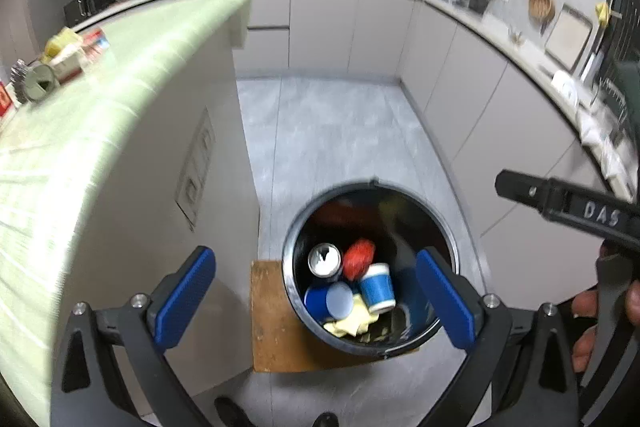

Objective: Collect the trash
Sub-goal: 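Move both open grippers back from the bin toward the island items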

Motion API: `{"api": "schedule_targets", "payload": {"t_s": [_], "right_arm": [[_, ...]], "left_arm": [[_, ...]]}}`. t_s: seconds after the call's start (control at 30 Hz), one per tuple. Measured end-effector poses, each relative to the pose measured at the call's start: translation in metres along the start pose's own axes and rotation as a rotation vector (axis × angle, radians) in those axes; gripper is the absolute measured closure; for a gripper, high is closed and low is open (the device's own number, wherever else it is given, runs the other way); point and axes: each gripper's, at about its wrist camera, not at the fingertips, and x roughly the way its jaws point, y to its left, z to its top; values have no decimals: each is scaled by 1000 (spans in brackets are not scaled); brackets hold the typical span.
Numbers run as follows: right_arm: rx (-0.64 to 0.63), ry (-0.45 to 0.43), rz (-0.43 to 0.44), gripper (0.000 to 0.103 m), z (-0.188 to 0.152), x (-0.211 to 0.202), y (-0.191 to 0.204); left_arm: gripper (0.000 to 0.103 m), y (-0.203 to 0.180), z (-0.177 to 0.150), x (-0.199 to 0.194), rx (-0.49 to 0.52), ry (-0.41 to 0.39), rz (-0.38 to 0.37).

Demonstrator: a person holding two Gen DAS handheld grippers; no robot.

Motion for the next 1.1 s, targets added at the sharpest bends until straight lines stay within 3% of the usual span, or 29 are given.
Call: {"api": "schedule_targets", "payload": {"t_s": [0.43, 0.5, 0.83, 1.1], "right_arm": [[-96, -175, 38, 0, 17, -52, 81], [-112, -151, 90, 0, 20, -55, 98], [-219, -124, 168, 0, 23, -60, 195], [-328, -118, 245, 0, 20, -53, 285]], "left_arm": [[2, 61, 13, -53, -80, -122, 70], [2, 76, 12, -59, -101, -132, 98], [1, 181, 3, -93, -249, -174, 244], [1, 269, -3, -109, -365, -198, 314]]}}
